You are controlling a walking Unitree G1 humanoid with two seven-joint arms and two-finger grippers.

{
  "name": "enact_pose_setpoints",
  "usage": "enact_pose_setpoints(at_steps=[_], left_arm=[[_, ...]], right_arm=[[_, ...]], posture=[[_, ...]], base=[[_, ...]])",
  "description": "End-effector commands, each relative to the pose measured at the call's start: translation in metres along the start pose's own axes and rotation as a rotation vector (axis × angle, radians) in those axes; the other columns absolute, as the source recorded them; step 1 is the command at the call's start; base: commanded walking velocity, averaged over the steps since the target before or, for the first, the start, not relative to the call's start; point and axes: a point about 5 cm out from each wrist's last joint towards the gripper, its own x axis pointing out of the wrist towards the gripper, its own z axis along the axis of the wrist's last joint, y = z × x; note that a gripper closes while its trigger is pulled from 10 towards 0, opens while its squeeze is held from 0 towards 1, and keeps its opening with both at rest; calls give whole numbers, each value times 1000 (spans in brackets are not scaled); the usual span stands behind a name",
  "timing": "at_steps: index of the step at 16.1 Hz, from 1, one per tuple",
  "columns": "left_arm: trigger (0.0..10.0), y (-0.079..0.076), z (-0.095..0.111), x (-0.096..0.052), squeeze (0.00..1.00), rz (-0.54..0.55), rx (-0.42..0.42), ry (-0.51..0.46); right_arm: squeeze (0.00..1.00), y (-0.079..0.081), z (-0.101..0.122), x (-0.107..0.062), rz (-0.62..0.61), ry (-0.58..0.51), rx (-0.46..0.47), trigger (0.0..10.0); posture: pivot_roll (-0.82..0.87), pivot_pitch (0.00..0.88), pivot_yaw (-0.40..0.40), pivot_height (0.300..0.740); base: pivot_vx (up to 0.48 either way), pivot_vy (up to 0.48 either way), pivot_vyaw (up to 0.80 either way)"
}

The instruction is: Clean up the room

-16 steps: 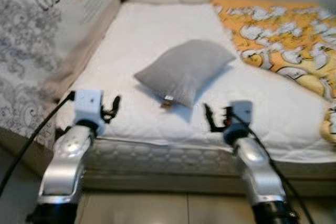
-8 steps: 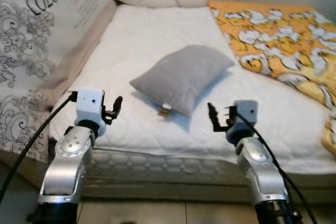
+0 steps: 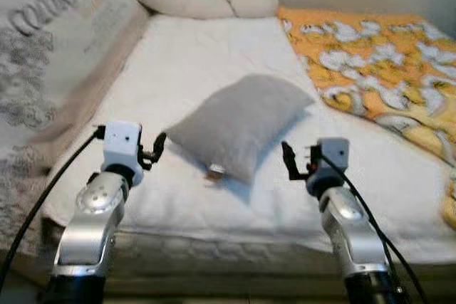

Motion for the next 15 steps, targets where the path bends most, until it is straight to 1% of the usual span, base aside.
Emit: enact_pose_setpoints(at_steps=[1,7,15], left_arm=[[10000,7,3,-1,0,20,9,-9],[10000,7,3,-1,0,18,11,-12],[10000,2,3,-2,0,-6,23,-20]], right_arm=[[0,7,5,3,24,-17,7,10000],[0,8,3,3,30,-6,19,10000],[0,9,1,1,42,-3,77,10000]], posture=[[3,0,-22,740],[5,0,-23,740],[5,0,-24,740]], base=[[420,0,0],[396,0,0],[0,0,0]])
